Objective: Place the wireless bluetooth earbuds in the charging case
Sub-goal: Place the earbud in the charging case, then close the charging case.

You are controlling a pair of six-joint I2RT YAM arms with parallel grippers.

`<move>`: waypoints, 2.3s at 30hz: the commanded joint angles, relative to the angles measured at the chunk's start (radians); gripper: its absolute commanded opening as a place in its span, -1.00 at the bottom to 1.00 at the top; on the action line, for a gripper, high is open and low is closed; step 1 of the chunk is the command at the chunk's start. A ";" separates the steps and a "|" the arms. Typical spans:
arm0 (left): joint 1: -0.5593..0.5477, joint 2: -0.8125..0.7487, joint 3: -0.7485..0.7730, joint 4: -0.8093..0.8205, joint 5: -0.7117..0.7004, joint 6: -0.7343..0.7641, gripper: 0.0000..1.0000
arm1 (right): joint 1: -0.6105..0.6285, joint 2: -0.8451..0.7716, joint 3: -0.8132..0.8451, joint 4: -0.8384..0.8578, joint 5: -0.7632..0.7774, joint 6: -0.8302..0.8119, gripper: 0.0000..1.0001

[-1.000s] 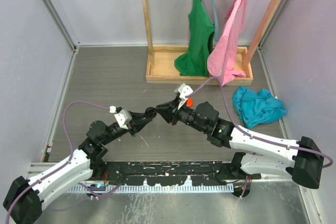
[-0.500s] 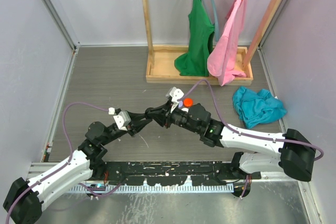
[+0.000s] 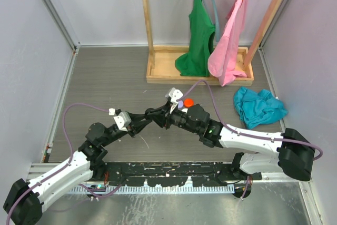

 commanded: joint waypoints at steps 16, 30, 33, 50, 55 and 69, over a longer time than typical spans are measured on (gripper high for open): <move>0.001 -0.015 0.008 0.081 -0.033 0.001 -1.00 | 0.010 0.023 0.016 0.018 -0.009 0.022 -0.56; 0.002 0.007 0.014 0.081 -0.022 0.001 -0.99 | 0.008 -0.075 0.053 -0.109 0.018 -0.044 0.05; 0.002 0.013 0.017 0.081 -0.014 0.001 -1.00 | 0.007 -0.106 0.085 -0.195 0.020 -0.081 0.18; 0.002 0.103 0.056 0.097 0.176 -0.008 -0.99 | -0.260 -0.015 0.387 -0.665 -0.562 -0.259 0.49; 0.002 0.128 0.068 0.104 0.227 -0.014 -0.99 | -0.265 0.080 0.449 -0.746 -0.640 -0.309 0.53; 0.002 0.146 0.079 0.094 0.213 -0.028 -1.00 | -0.265 0.164 0.462 -0.835 -0.816 -0.372 0.44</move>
